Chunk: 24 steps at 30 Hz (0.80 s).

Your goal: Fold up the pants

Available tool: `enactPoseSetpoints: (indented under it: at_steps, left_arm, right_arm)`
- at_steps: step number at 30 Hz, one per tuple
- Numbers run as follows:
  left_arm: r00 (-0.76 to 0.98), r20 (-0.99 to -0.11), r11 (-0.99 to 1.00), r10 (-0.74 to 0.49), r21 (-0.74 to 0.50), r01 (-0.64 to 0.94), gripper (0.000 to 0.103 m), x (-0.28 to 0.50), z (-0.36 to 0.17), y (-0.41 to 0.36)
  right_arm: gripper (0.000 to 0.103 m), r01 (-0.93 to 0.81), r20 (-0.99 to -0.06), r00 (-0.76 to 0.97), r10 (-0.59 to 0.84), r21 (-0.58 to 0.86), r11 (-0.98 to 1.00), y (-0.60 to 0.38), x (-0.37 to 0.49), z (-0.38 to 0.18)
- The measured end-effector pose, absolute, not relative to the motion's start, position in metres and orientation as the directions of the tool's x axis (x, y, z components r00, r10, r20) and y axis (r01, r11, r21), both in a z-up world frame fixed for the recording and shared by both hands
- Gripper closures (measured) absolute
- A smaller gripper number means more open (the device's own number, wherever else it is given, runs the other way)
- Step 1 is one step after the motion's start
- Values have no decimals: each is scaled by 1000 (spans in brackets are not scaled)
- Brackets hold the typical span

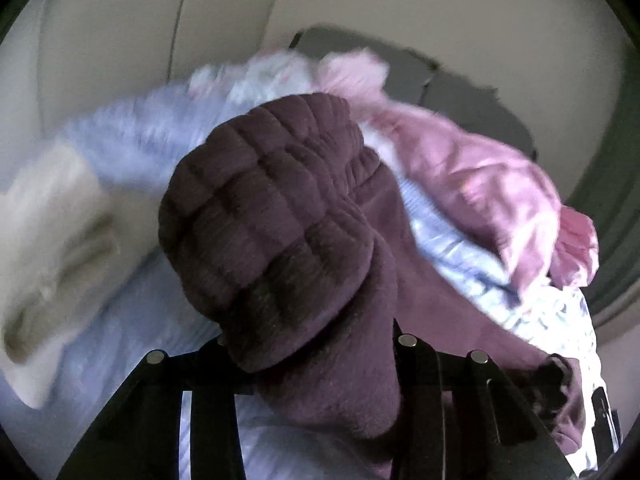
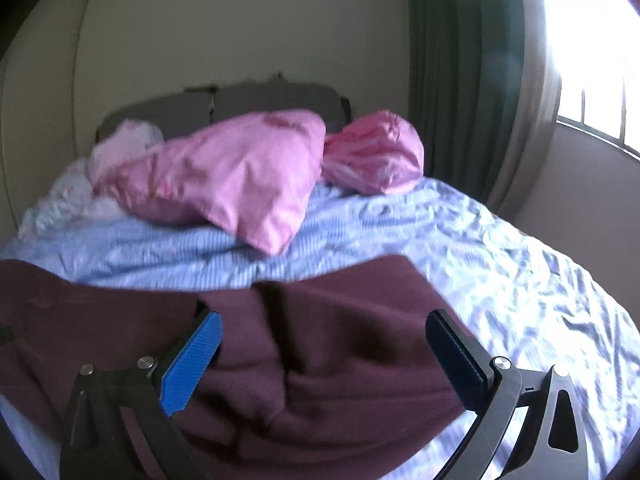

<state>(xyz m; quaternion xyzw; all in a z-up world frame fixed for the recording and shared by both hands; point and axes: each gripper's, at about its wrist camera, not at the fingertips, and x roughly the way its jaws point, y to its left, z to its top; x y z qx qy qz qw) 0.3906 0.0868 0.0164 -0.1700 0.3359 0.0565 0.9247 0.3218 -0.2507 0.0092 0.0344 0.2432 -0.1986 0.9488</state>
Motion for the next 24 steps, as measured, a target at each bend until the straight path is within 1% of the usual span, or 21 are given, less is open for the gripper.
enactPoseSetpoints:
  at_steps: [2, 4, 6, 9, 11, 13, 15, 18, 20, 24]
  left_arm:
    - [809, -588, 961, 8, -218, -168, 65, 383, 45, 63]
    - [847, -532, 982, 22, -149, -119, 66, 375, 70, 35]
    - [888, -460, 996, 25, -65, -62, 66, 365, 97, -4]
    - [921, -389, 1000, 5, 30, 7, 67, 353, 120, -62]
    - [927, -372, 995, -42, 66, 71, 68, 349, 130, -106]
    - [921, -377, 986, -100, 86, 142, 69, 345, 131, -147]
    - [902, -400, 969, -163, 107, 222, 70, 340, 121, -194]
    - [841, -478, 931, -252, 118, 346, 71, 334, 90, -261]
    - [807, -529, 910, -264, 139, 390, 71, 332, 66, -289]
    - [739, -636, 867, -221, 220, 448, 70, 336, 15, -328]
  right_arm:
    - [0, 408, -479, 800, -361, -5, 913, -265, 321, 14]
    - [0, 427, -504, 788, -353, 34, 904, -286, 323, 17]
    - [0, 411, -540, 783, -307, 78, 908, -312, 327, 23]
    - [0, 434, -572, 755, -321, 68, 898, -349, 328, 31]
    - [0, 474, -571, 732, -372, 34, 880, -370, 324, 36]
    - [0, 494, -573, 712, -406, -1, 869, -391, 319, 41]
    - [0, 513, -571, 693, -440, -38, 857, -410, 313, 46]
    - [0, 572, -577, 646, -500, -68, 817, -437, 301, 52]
    - [0, 616, -595, 604, -531, -74, 784, -452, 296, 53]
    - [0, 694, -624, 498, -602, -129, 708, -483, 286, 46]
